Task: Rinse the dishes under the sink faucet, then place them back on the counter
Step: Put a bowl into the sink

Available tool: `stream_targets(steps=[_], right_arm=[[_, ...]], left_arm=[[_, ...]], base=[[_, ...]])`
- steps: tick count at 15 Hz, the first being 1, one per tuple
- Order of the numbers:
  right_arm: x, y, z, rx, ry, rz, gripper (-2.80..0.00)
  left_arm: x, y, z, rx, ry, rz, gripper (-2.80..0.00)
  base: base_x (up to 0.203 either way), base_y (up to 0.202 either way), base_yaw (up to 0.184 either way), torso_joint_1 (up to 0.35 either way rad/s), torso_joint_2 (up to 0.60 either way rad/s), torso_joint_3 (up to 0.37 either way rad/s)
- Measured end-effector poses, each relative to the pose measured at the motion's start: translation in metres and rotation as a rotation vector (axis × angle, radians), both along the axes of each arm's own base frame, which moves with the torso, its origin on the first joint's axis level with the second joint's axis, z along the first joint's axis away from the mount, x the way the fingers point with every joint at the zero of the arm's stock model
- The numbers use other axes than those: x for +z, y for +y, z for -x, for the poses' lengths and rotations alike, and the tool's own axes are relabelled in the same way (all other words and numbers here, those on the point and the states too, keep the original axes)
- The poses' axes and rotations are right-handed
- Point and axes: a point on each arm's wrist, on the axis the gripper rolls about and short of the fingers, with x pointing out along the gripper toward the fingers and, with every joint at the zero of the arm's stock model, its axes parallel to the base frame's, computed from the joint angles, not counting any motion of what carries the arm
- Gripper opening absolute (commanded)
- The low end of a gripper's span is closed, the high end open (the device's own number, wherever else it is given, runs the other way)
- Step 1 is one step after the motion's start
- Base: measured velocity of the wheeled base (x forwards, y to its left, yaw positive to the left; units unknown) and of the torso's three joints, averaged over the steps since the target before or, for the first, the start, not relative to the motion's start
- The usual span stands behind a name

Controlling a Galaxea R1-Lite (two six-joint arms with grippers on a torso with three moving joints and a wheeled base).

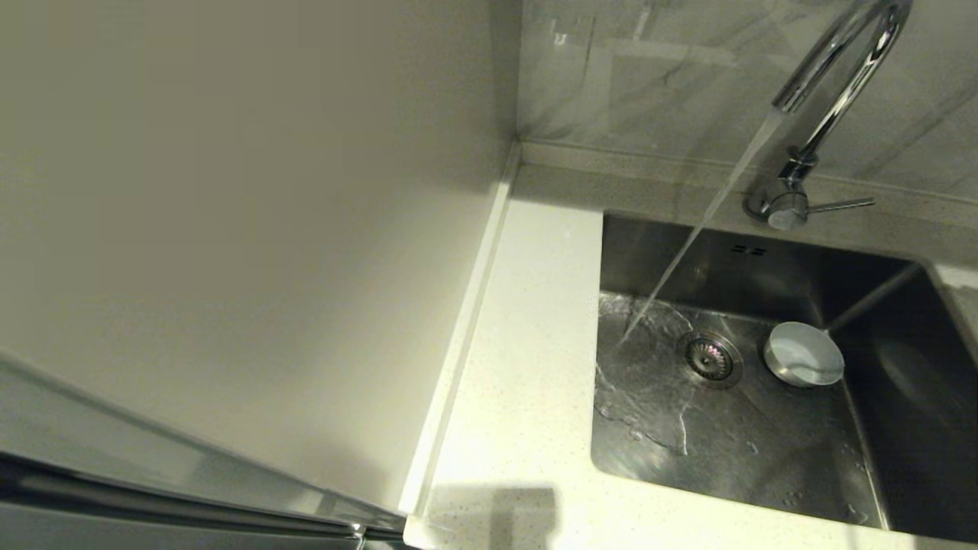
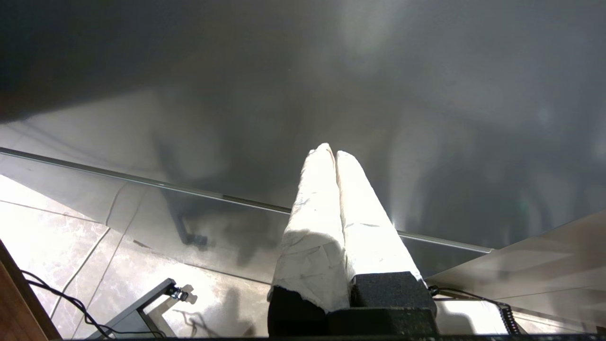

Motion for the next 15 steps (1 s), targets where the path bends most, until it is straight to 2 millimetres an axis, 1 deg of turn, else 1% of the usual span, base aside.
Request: stream_targets(steps=[3,6,11,15], right_arm=[[-0.013,-0.008,0.012,-0.023,0.03,-0.093,0.0],[-0.032,-0.018,0.012,-0.071,0.068,-0.165,0.0],[-0.067,-0.036,-0.001,-0.082,0.15,-0.258,0.0],[-0.084,-0.047,-0.013,-0.079,0.163,-0.273,0.0]], left_arm=[[0.0,0.0,0.0,0.0,0.0,0.0,-2.8],[0.0,0.0,0.0,0.0,0.0,0.0,-2.8],[0.0,0.0,0.0,0.0,0.0,0.001,-2.8],[0.0,0.0,0.0,0.001,0.0,0.0,-2.8]], base=[[0.0,0.0,0.0,0.0,0.0,0.0],[0.0,0.0,0.0,0.0,0.0,0.0],[0.0,0.0,0.0,0.0,0.0,0.0],[0.0,0.0,0.0,0.0,0.0,0.0]])
